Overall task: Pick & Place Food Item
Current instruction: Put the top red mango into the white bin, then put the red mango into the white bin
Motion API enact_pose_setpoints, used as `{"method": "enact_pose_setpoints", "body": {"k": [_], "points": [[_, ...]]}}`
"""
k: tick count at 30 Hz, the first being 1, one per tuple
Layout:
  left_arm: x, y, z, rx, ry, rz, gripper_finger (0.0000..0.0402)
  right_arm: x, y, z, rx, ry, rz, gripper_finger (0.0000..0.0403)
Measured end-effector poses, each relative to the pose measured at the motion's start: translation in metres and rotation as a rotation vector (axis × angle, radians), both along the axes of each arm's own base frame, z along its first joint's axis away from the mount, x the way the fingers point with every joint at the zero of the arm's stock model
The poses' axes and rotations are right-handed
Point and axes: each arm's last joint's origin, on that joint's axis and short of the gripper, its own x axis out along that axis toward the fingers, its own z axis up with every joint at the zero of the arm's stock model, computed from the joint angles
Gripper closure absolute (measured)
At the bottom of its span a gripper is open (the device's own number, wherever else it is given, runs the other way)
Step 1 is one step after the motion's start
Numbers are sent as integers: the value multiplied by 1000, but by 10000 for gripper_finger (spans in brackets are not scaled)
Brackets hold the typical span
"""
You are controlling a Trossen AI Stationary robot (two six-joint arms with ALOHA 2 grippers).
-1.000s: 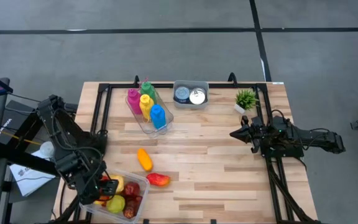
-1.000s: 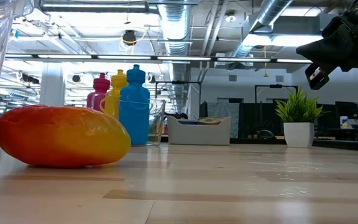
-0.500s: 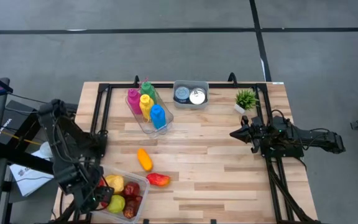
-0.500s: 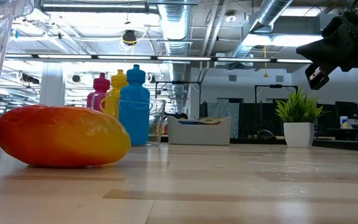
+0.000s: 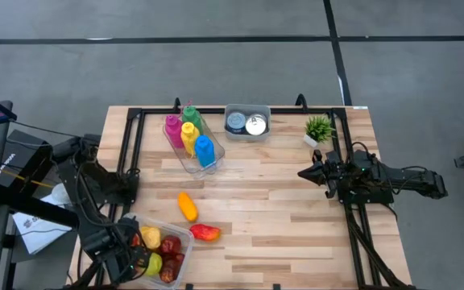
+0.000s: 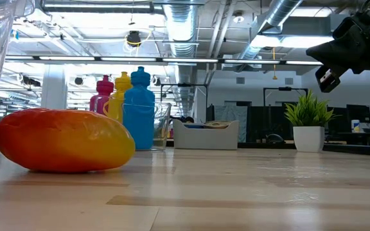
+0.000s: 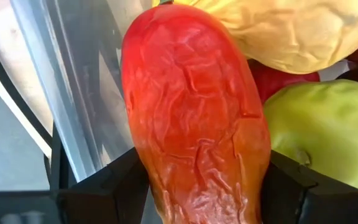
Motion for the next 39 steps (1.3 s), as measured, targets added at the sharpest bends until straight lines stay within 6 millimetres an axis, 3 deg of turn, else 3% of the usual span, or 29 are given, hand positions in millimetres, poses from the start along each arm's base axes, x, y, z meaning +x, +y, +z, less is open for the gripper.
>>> {"method": "enact_pose_setpoints", "body": {"k": [10,20,27,32,39], "points": [[1,-2,-3,11,5,-2,172,0,0,0,0,0,0,390],[3,-1,-3,12,4,5,95,0,0,0,0,0,0,390],[3,-1,-1,-5,-12,6,71,0,0,0,0,0,0,390],[10,8,13,-74,-110,14,70,0,0,0,0,0,0,390],[29,35,52,-243,-416,-10,77,0,0,0,0,0,0,391]]}}
